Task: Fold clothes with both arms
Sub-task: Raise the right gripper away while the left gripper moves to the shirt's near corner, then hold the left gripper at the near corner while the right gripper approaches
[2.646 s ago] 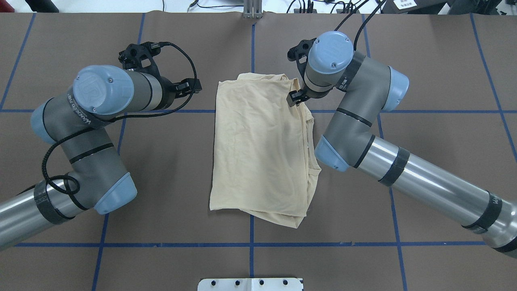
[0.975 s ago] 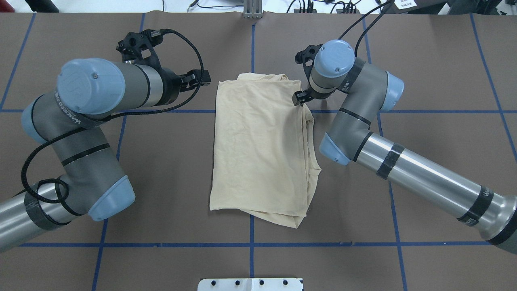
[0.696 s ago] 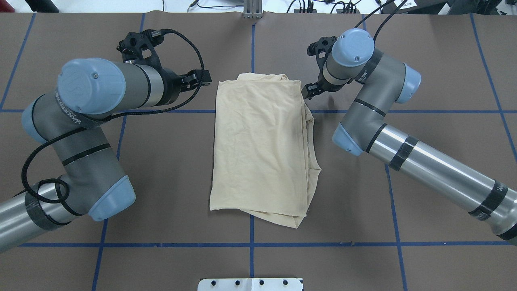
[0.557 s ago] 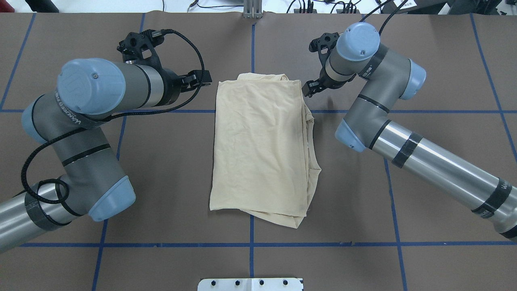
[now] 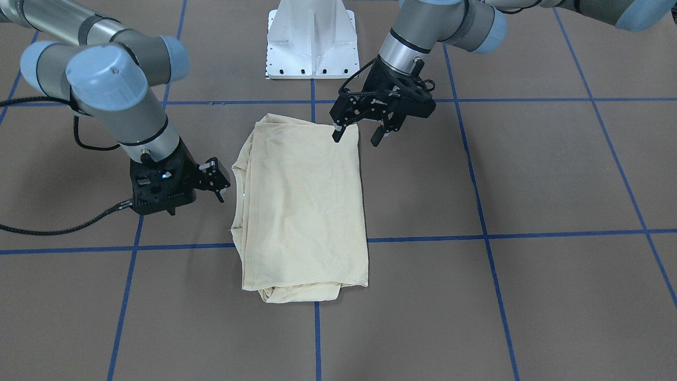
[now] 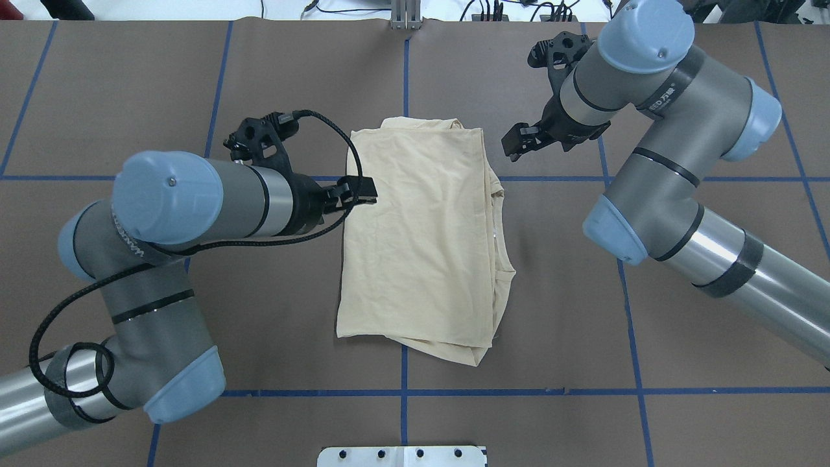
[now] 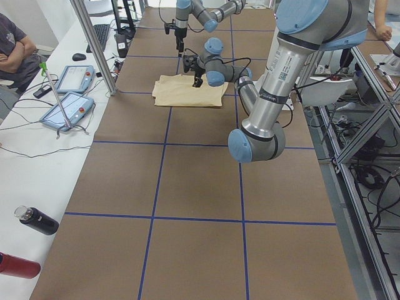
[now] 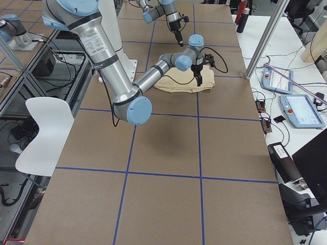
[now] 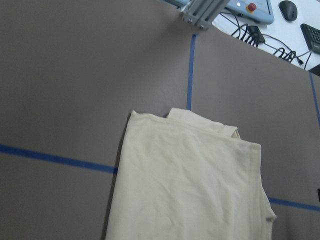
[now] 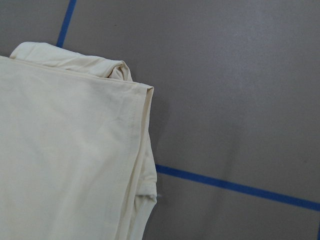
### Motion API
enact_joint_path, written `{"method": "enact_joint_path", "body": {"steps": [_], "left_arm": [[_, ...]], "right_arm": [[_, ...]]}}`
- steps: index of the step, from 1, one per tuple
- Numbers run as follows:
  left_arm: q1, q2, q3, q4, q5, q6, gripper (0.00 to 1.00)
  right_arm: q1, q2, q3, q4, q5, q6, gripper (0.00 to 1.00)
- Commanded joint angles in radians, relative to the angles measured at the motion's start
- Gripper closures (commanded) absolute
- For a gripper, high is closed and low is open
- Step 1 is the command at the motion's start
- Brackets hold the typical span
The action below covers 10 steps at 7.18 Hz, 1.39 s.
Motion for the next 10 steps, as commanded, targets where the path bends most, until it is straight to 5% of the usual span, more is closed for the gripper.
{"method": "enact_joint_path", "body": {"steps": [1, 3, 10], "left_arm": [[0.164, 0.014, -0.005, -0.003, 0.087, -0.189, 0.0], [0.27, 0.049, 0.007, -0.004, 0.171, -0.297, 0.0], [0.235, 0.064, 0.103, 0.042, 0.171, -0.282, 0.07]], "right_arm": [[-0.006, -0.082, 0.175, -0.105, 0.047, 0.128, 0.0], [-0.046, -0.117, 0.243, -0.103, 0.071, 0.259, 0.0], [-0.1, -0.148, 0.27, -0.102, 0.065, 0.275, 0.0]]}}
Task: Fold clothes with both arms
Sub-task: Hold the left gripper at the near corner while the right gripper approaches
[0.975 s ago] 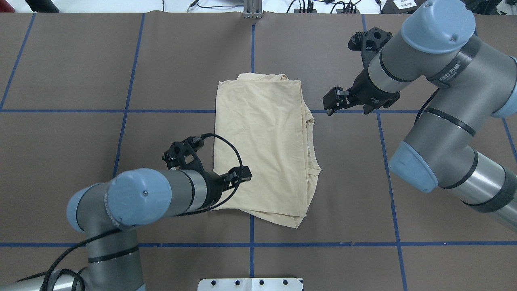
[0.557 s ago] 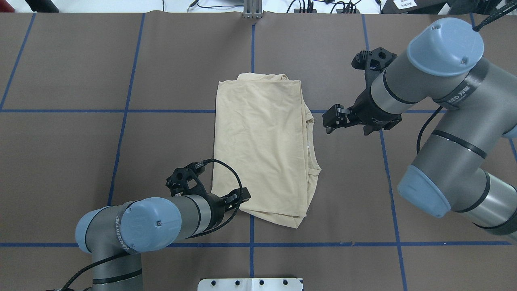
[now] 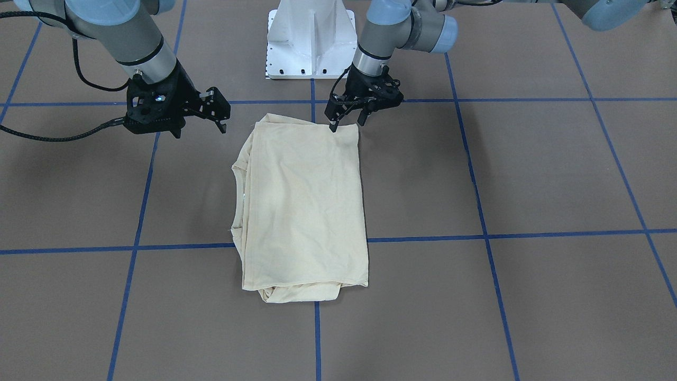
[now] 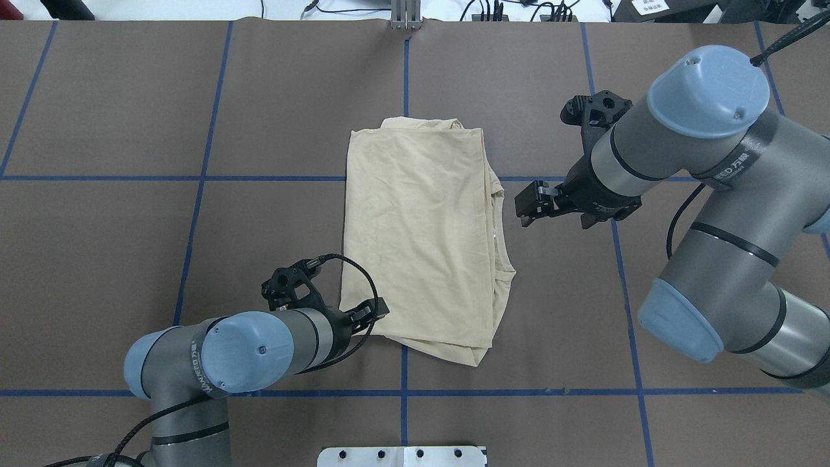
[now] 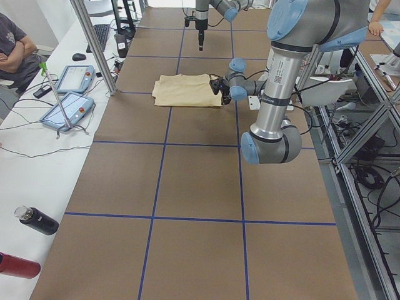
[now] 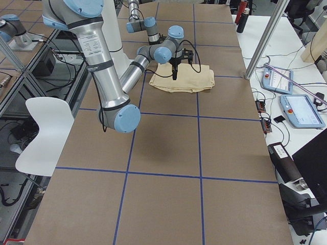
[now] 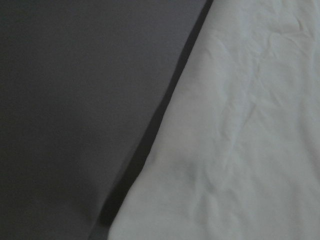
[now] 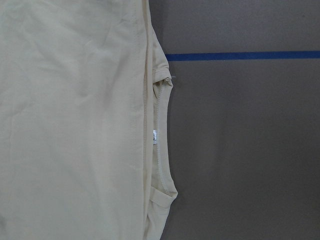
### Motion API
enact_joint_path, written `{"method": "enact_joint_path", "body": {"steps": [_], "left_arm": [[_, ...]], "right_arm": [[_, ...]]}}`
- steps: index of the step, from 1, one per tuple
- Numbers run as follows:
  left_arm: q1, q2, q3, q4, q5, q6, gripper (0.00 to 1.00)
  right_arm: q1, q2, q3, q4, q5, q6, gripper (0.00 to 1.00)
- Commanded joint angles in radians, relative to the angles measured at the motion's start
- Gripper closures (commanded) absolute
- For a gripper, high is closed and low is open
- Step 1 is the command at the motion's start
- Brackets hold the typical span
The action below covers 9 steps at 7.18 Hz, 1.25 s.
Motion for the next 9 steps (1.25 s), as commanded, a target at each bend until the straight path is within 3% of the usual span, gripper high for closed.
{"method": "enact_joint_path", "body": {"steps": [1, 3, 5, 6, 9], "left_arm": [[-0.007, 0.0, 0.008, 0.016, -0.001, 0.005, 0.07], [0.0, -0.001, 0.011, 0.018, -0.002, 0.005, 0.07], [0.003, -0.011, 0.027, 0.018, -0.002, 0.005, 0.15], [0.003, -0.011, 0.027, 0.018, -0.002, 0.005, 0.22], [0.003, -0.014, 0.016, 0.018, -0.004, 0.007, 0.58]], "right_arm": [[-0.002, -0.001, 0.0, 0.0, 0.0, -0.001, 0.0], [-0.001, -0.002, 0.0, 0.001, 0.0, -0.001, 0.0], [-0.001, -0.002, 0.0, 0.0, 0.0, -0.001, 0.0], [-0.001, -0.002, -0.002, 0.001, 0.0, -0.001, 0.0], [-0.001, -0.007, -0.002, 0.0, 0.002, -0.002, 0.0]]}}
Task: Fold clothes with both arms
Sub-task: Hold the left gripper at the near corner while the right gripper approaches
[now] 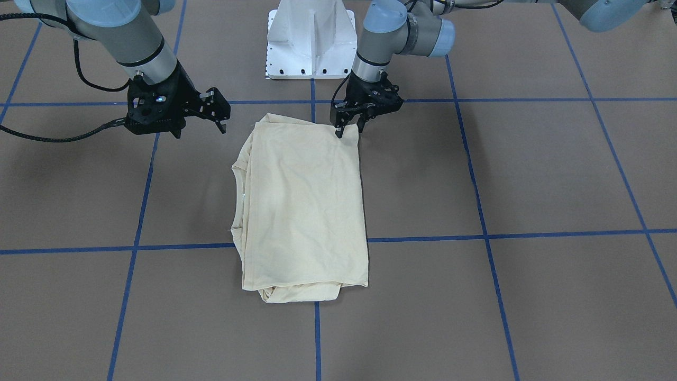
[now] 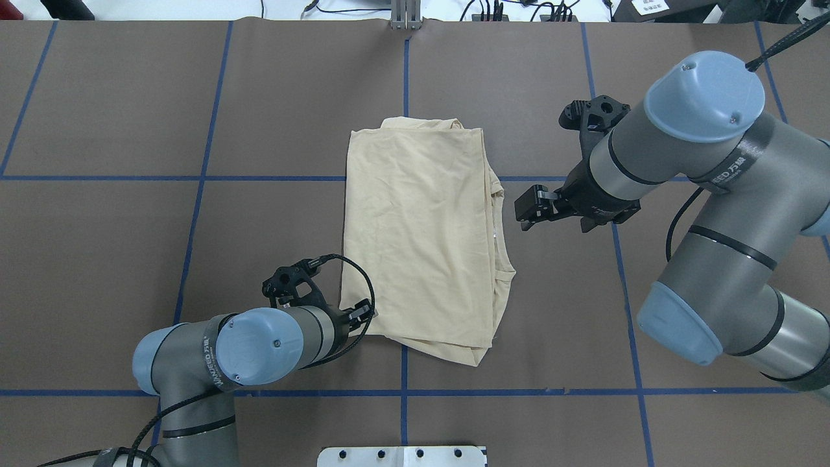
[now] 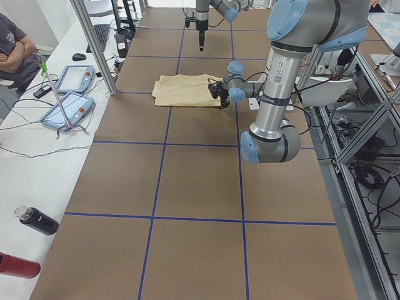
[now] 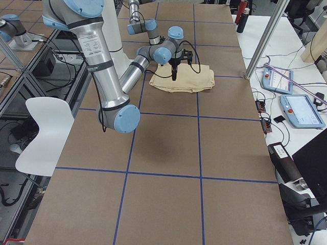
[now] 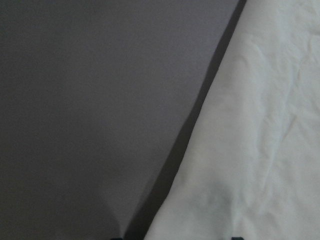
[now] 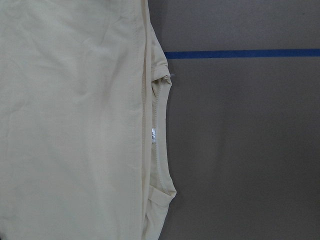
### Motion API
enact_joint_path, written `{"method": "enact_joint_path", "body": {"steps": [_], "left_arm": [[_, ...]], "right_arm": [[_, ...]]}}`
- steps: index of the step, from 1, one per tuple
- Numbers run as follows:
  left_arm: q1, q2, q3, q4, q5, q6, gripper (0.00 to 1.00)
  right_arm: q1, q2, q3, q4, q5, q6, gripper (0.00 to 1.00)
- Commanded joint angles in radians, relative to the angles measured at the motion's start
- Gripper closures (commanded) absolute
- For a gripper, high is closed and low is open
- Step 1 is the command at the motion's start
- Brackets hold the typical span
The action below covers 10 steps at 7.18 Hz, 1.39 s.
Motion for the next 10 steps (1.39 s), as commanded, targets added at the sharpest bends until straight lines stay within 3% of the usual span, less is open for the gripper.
{"method": "enact_joint_path", "body": {"steps": [1, 3, 4, 6, 8, 10], "left_arm": [[0.0, -0.001, -0.01, 0.008, -0.002, 0.001, 0.68], [0.0, -0.002, -0.016, 0.015, -0.004, 0.001, 0.94], [-0.001, -0.002, -0.017, 0.015, -0.004, 0.001, 1.0], [-0.003, -0.001, -0.043, 0.015, -0.007, 0.001, 1.0], [-0.003, -0.002, -0.074, 0.049, -0.008, 0.001, 1.0], [-0.008, -0.001, -0.074, 0.049, -0.008, 0.001, 1.0]], "right_arm": [[0.0, -0.005, 0.0, 0.001, 0.001, -0.002, 0.0], [0.0, -0.005, -0.002, 0.0, -0.001, -0.002, 0.0], [0.0, -0.006, 0.0, 0.0, -0.001, -0.001, 0.0], [-0.018, -0.003, 0.003, 0.001, 0.001, 0.056, 0.0], [-0.092, 0.027, 0.006, 0.003, -0.012, 0.279, 0.0], [-0.241, 0.066, -0.005, 0.021, -0.169, 0.608, 0.0]]}}
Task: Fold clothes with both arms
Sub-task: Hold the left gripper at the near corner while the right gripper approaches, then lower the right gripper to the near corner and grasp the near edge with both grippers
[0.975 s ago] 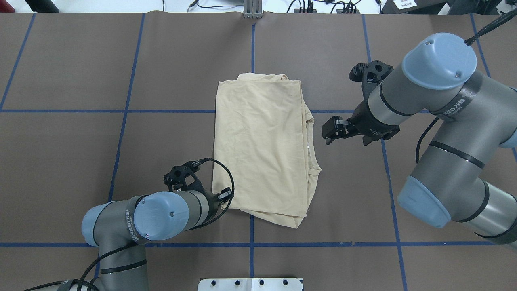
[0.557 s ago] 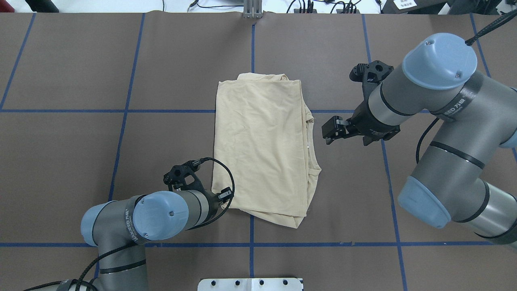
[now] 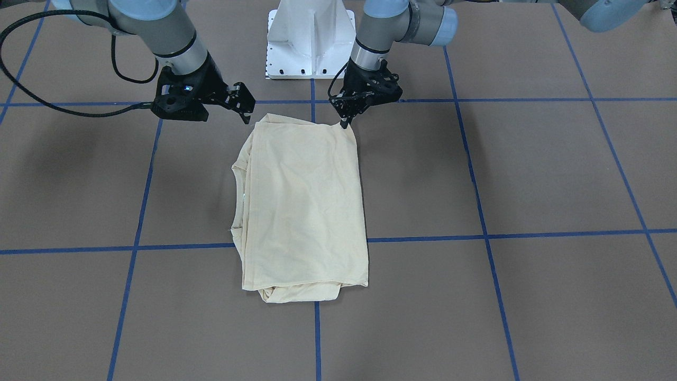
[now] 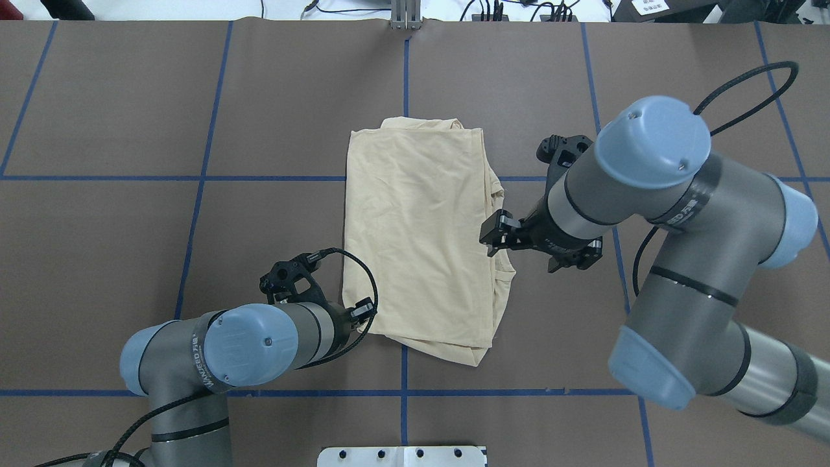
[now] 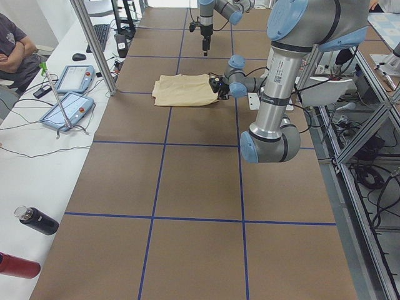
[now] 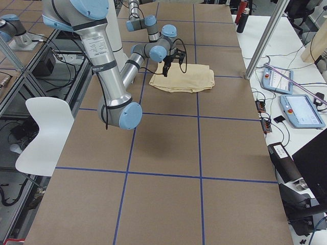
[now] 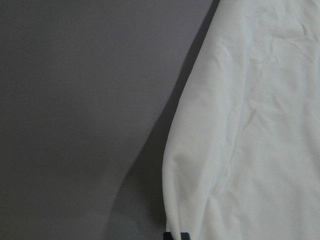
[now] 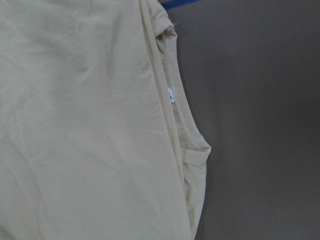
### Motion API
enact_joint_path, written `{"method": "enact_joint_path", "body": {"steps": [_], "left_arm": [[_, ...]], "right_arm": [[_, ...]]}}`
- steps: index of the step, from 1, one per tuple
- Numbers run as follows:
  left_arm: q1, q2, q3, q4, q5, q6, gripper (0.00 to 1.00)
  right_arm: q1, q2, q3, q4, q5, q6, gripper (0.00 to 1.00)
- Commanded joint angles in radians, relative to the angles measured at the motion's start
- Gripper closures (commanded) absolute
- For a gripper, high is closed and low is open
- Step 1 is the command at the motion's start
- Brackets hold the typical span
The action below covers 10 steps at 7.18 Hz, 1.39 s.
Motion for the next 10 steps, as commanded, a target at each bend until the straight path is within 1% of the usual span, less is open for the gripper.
{"method": "enact_joint_path", "body": {"steps": [1, 3, 4, 5, 6, 8, 10], "left_arm": [[-0.002, -0.001, -0.002, 0.002, 0.0, 0.0, 1.0], [-0.002, -0.001, -0.004, 0.002, 0.0, 0.0, 1.0], [-0.003, 0.001, -0.004, 0.002, -0.002, 0.0, 1.0], [-0.003, 0.001, -0.005, 0.002, 0.0, 0.0, 1.0], [-0.002, -0.001, -0.005, 0.002, -0.002, 0.0, 1.0], [-0.002, -0.001, -0.02, 0.002, -0.002, 0.0, 1.0], [-0.002, -0.001, -0.025, 0.002, 0.0, 0.0, 1.0]], "right_arm": [[-0.168, 0.025, -0.031, 0.029, -0.214, 0.347, 0.0], [-0.195, 0.028, -0.08, 0.031, -0.235, 0.487, 0.0], [-0.194, 0.034, -0.124, 0.04, -0.235, 0.492, 0.0], [-0.195, 0.034, -0.149, 0.045, -0.234, 0.494, 0.0], [-0.2, 0.034, -0.151, 0.043, -0.234, 0.493, 0.0], [-0.22, 0.065, -0.212, 0.052, -0.232, 0.496, 0.0], [-0.238, 0.066, -0.25, 0.098, -0.232, 0.496, 0.0]]}}
